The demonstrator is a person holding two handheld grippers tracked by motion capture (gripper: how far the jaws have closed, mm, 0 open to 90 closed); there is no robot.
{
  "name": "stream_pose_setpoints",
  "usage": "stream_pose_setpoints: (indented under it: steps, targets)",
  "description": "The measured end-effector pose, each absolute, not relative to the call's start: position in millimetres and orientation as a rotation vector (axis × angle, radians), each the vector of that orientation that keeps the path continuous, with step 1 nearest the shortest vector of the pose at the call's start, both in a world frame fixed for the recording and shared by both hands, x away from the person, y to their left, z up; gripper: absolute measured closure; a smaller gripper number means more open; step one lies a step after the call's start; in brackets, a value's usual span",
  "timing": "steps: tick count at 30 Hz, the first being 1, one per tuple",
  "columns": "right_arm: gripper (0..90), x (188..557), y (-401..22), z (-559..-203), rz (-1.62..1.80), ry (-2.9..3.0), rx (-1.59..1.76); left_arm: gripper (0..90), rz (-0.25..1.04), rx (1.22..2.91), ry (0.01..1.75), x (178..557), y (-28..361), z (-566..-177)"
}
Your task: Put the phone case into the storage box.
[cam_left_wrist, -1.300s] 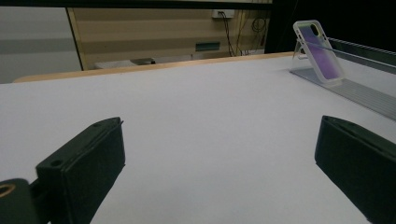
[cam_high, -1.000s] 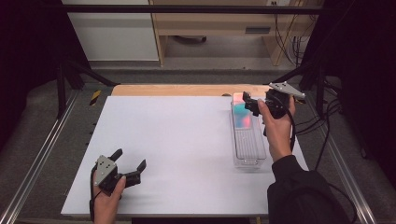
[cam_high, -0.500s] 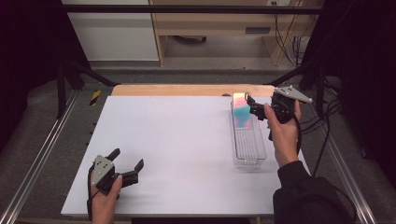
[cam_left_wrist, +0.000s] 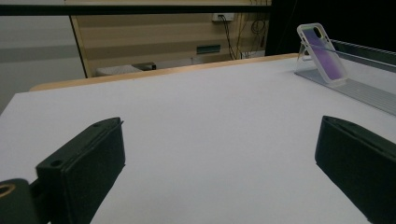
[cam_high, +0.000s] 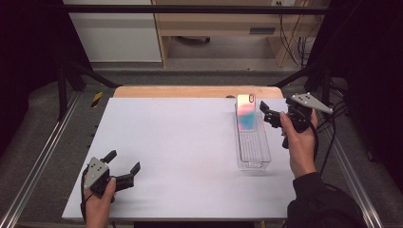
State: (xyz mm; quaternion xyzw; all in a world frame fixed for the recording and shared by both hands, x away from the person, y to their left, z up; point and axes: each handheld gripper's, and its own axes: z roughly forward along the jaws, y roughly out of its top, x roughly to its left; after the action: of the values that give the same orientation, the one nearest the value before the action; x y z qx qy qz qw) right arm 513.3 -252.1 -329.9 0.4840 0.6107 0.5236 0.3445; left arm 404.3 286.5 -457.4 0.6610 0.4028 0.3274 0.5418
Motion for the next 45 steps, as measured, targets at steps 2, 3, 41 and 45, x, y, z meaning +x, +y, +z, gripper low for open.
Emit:
stream_pose_setpoints:
  steps: [2,3,41,45]
  targets:
    - [4.0,509.3,-254.6,-330.3,1.368,1.586,1.246,1.2,0.785,1.567,0.957,404.0,289.5,-456.8]
    - [4.0,508.0,-255.5,-330.5,1.371,1.586,1.244,1.2,0.786,1.568,0.958,404.0,291.1,-456.7]
    - [3.8,453.0,-297.2,-361.5,1.412,1.557,1.207,1.1,0.781,1.561,0.971,400.3,313.6,-457.3]
    - [3.9,446.0,-300.6,-369.1,1.417,1.552,1.202,1.1,0.785,1.553,0.966,399.8,313.9,-457.2]
